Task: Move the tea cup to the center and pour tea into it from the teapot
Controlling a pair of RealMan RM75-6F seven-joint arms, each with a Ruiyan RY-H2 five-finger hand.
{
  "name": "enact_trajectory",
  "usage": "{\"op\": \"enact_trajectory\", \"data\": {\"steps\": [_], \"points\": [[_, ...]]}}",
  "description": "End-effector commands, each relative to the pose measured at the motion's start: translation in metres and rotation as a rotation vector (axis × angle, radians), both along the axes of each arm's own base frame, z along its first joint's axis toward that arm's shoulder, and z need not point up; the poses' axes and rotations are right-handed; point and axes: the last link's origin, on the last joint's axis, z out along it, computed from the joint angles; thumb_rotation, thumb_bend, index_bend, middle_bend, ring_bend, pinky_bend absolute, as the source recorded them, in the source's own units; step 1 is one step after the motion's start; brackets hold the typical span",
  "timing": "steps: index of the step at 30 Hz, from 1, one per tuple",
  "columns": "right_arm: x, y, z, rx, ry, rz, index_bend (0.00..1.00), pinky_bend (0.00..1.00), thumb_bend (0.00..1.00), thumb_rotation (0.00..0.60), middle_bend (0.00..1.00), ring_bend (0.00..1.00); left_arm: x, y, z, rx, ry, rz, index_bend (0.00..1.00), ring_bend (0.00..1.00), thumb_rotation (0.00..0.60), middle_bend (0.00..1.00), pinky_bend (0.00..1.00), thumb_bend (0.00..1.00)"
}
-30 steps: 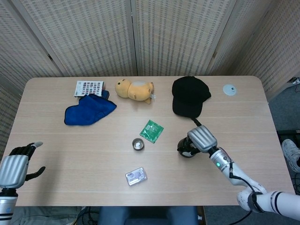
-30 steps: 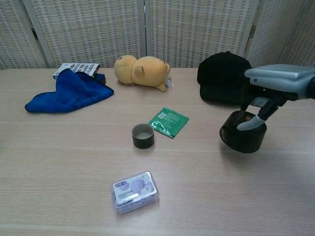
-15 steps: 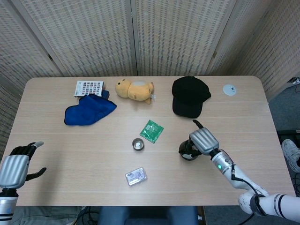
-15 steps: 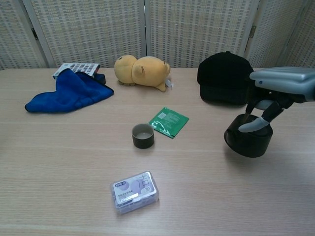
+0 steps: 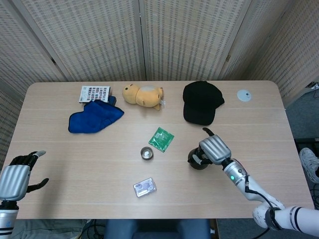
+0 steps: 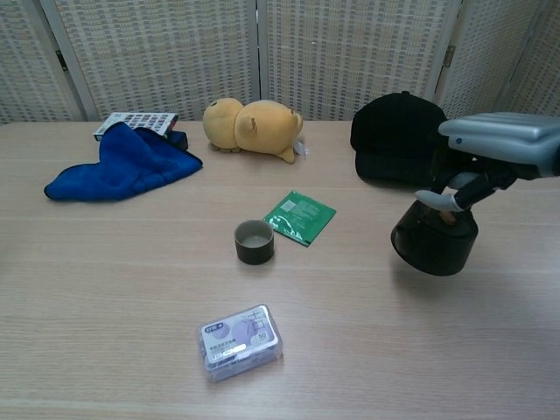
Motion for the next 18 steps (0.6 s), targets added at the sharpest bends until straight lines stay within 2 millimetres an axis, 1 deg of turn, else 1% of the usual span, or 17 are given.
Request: {"op": "enact_trajectory", "data": {"steps": [1,6,12,18], "points": [[0.003,-0.004,-0.002,-0.008,0.001,0.014,1.00,0.26,0.47,0.361,0.96,0.87,0.000,0.000,0.000,0.001,-0.002,-0.001,0.23,0.32,0.600,0.26,0.25,0.15],[0.011,-0.011,-0.007,-0.011,-0.012,0.019,1.00,0.40,0.48,0.361,0.96,0.87,-0.001,0.000,0.001,0.003,-0.002,0.001,0.23,0.32,0.600,0.26,0.25,0.15],[0.024,-0.023,-0.014,-0.010,-0.005,0.043,1.00,0.52,0.48,0.361,0.96,0.87,-0.002,-0.001,0.003,0.008,0.000,0.002,0.23,0.32,0.600,0.26,0.25,0.15],[0.040,-0.036,-0.022,-0.003,0.011,0.079,1.00,0.56,0.48,0.371,0.96,0.87,-0.003,-0.001,0.004,0.008,0.003,0.005,0.23,0.32,0.600,0.26,0.25,0.15]]}}
